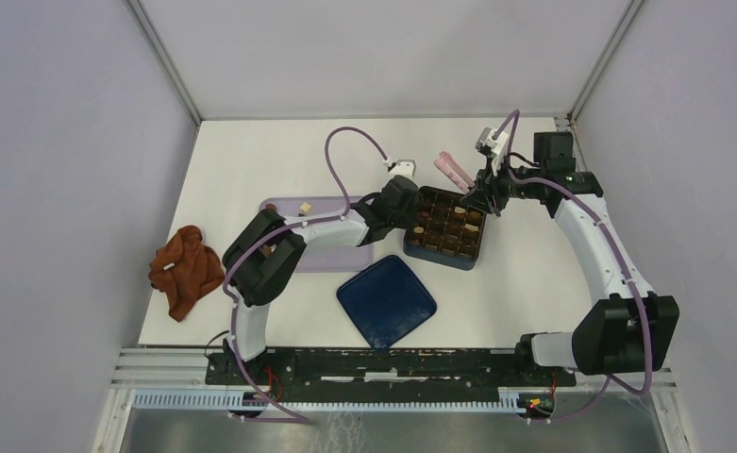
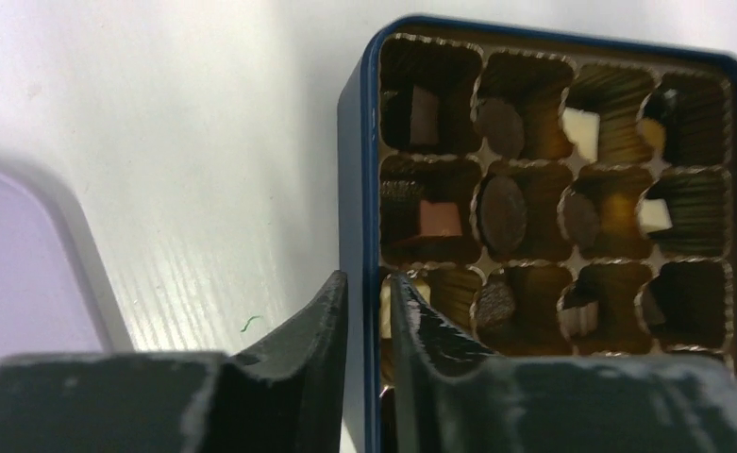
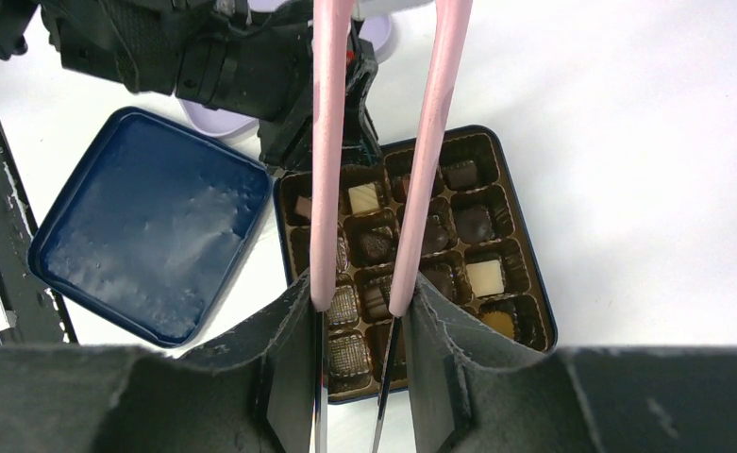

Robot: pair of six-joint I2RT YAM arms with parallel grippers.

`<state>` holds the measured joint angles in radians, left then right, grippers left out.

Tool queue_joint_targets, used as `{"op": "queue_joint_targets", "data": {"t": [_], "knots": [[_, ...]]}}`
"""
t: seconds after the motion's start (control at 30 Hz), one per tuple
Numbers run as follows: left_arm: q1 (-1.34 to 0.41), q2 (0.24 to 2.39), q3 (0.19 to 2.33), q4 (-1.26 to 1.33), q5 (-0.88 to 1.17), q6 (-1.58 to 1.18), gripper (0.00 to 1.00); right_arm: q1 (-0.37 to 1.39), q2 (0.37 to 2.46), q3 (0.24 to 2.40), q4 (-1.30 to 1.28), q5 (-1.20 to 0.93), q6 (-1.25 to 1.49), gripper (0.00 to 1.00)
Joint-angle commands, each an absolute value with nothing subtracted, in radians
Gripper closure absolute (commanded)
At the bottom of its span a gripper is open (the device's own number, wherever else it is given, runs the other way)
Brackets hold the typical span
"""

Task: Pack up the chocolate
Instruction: Adjust the packing box at the center of the board.

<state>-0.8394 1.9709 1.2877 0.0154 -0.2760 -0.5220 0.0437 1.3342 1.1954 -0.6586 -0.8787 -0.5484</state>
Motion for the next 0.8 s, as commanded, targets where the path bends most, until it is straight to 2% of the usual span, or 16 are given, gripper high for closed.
{"op": "queue_joint_targets", "data": {"t": [0.0, 0.13, 0.27, 0.47, 0.63, 0.77], "knots": [[-0.816, 1.953, 1.359, 0.041, -0.241, -0.594, 0.65, 0.042, 1.349, 1.198, -0.624, -0.873, -0.556, 0.60], [-0.813, 1.894, 1.372, 0.006, -0.242, -0.575, 0.55, 0.043, 1.341, 1.208, -0.639, -0.862, -0.573, 0.60], [-0.811, 1.739, 1.307, -0.020, -0.246, -0.484, 0.49, 0.043, 1.291, 1.202, -0.632, -0.841, -0.606, 0.60], [-0.764, 1.442, 1.180, -0.169, -0.259, -0.362, 0.27, 0.058, 1.237, 1.197, -0.596, -0.795, -0.586, 0.60], [-0.575, 1.201, 1.120, -0.298, -0.126, -0.307, 0.09, 0.207, 1.283, 1.213, -0.606, -0.680, -0.582, 0.60], [-0.480, 1.058, 1.077, -0.355, -0.236, -0.193, 0.03, 0.379, 1.362, 1.259, -0.628, -0.584, -0.579, 0.60]]}}
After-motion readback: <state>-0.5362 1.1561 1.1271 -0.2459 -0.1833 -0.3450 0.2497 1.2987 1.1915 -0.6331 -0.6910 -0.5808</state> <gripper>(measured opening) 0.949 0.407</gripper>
